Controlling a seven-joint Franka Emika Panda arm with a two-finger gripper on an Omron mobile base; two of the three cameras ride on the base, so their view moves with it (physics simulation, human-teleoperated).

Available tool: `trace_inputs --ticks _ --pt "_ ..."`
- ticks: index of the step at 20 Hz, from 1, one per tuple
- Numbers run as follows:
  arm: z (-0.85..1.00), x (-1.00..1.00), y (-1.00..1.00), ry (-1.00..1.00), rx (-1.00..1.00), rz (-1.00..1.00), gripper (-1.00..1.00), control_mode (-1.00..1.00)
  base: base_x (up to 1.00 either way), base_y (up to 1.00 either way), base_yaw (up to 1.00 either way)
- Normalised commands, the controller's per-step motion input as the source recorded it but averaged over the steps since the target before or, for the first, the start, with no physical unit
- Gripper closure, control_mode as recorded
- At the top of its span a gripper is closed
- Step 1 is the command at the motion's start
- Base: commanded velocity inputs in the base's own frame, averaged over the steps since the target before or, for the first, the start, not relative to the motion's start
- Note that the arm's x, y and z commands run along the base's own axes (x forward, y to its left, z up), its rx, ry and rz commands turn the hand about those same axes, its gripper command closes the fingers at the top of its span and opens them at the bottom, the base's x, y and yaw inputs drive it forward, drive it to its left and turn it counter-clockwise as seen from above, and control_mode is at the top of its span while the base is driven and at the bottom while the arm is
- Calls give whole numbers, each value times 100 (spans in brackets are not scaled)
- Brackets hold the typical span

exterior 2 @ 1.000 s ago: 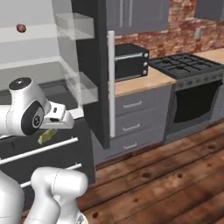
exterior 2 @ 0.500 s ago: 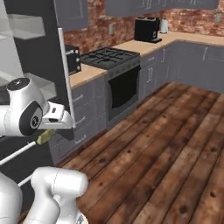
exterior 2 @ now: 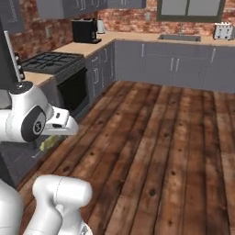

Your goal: Retrieve the butter from the fridge and place it on a plate on the dining table. Then retrieve the butter knife by the fridge and place it near the plate.

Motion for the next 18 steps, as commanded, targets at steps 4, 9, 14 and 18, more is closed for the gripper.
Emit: trace_inputs --ticks 4,9,14,18 --pt "0 0 0 0 0 0 100 100 -3 -16 -28" --pt "0 0 0 0 0 0 100 100 -8 -48 -21" --pt "0 0 0 0 0 0 100 100 -21 -84 -20" --pt "0 0 0 0 0 0 100 100 -11 -100 -13"
